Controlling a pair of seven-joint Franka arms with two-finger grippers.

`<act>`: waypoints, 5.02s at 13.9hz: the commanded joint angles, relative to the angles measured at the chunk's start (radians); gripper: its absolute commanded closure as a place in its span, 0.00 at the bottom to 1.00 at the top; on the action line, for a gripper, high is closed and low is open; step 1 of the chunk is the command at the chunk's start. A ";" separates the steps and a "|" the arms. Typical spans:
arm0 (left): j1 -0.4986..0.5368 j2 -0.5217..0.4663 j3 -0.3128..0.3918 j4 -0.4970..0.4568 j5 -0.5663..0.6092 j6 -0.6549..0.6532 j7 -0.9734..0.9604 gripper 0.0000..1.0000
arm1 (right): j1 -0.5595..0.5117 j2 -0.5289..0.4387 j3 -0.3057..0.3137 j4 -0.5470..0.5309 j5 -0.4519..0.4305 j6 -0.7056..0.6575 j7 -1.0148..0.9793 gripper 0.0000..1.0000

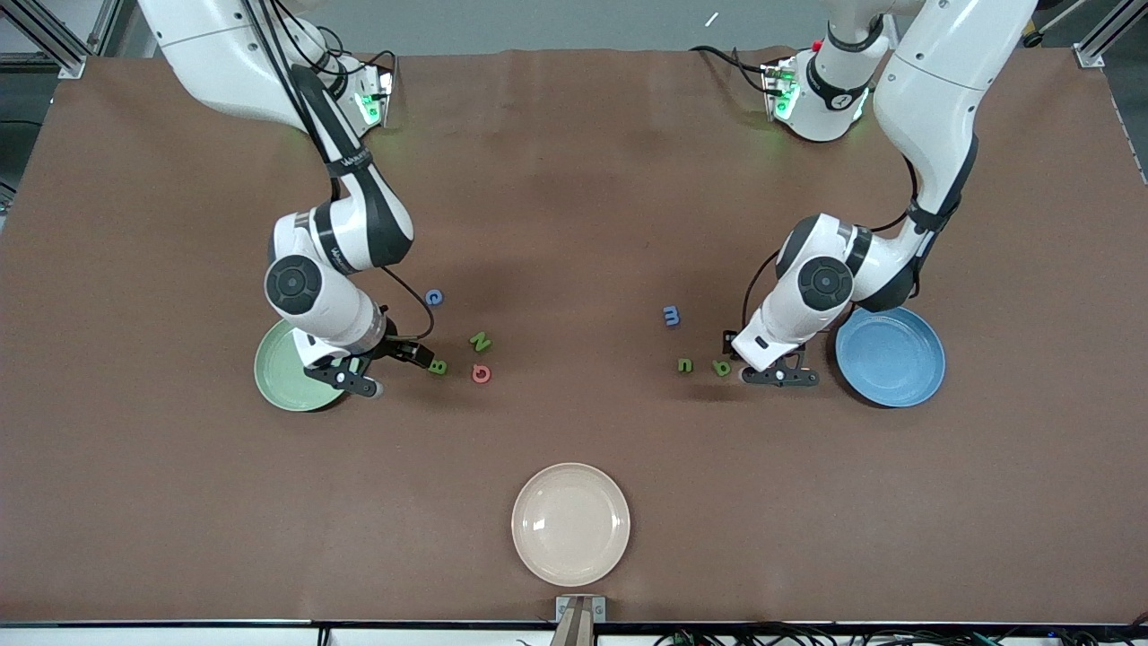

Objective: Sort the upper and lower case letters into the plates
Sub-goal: 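Grasp the t with the left gripper while the right gripper grasps the B, then release the t with the left gripper while the right gripper drops the B, then grasp the q with the left gripper while the right gripper grasps the G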

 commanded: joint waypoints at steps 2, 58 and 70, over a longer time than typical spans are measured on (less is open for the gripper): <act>0.003 0.009 0.002 -0.003 0.036 0.019 -0.016 0.45 | 0.042 0.057 -0.012 -0.006 0.016 0.094 0.048 0.05; 0.468 -0.236 -0.035 -0.073 0.133 -0.304 0.599 0.01 | -0.225 0.000 -0.022 0.021 -0.016 -0.208 -0.266 0.00; 0.270 -0.056 -0.271 0.137 0.093 -0.357 -0.161 0.01 | -0.017 -0.248 -0.019 -0.323 -0.007 -0.032 0.167 0.00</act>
